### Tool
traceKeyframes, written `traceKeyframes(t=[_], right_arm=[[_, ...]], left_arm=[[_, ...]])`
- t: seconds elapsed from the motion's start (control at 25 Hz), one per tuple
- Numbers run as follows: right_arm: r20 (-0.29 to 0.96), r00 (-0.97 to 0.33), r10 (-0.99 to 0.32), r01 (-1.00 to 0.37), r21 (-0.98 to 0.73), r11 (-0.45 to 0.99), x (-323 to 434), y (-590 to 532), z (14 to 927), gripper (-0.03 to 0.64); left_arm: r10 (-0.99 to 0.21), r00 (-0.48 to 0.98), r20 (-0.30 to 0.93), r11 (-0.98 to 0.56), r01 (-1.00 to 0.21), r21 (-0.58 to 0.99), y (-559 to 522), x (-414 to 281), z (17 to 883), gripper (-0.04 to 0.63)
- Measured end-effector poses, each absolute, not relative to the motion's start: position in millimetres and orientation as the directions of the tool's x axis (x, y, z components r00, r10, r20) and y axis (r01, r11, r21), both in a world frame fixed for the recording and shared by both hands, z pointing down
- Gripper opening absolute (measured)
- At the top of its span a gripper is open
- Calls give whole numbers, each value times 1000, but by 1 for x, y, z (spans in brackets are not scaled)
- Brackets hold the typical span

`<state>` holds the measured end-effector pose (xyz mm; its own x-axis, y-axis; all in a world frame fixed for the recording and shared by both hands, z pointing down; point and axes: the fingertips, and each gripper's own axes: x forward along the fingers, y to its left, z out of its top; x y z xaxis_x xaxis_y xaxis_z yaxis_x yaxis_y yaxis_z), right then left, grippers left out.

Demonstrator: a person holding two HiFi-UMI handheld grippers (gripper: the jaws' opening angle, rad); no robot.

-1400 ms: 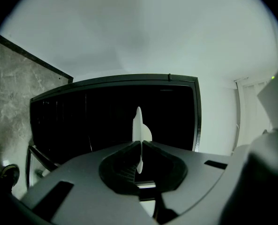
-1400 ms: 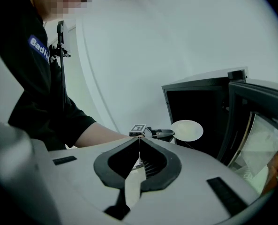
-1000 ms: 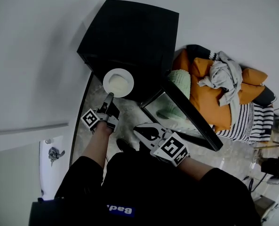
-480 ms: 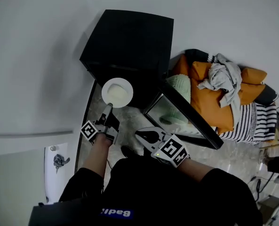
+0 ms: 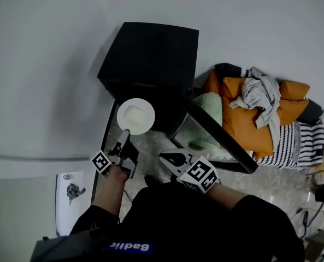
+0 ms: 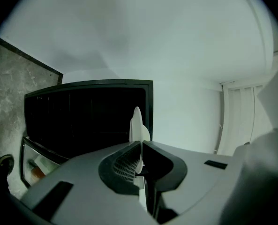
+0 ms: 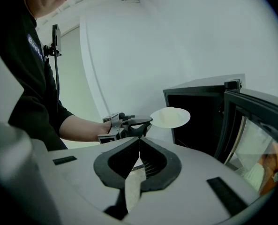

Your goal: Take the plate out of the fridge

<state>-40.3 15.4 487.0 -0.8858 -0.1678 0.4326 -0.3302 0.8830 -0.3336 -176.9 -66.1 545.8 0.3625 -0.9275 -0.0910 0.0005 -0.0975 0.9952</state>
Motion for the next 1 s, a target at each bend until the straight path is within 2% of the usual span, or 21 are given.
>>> traceKeyframes(t=[0.48, 1.0], right_arm=[[422, -890, -169, -321, -319, 892, -37, 10, 485, 11], [393, -901, -183, -311, -293, 904, -42, 3, 472, 12]], left_arm=[[-901, 385, -200, -201, 37, 979, -63, -156, 464, 18], [-881, 405, -245, -249, 43, 967, -85, -144, 430, 18]])
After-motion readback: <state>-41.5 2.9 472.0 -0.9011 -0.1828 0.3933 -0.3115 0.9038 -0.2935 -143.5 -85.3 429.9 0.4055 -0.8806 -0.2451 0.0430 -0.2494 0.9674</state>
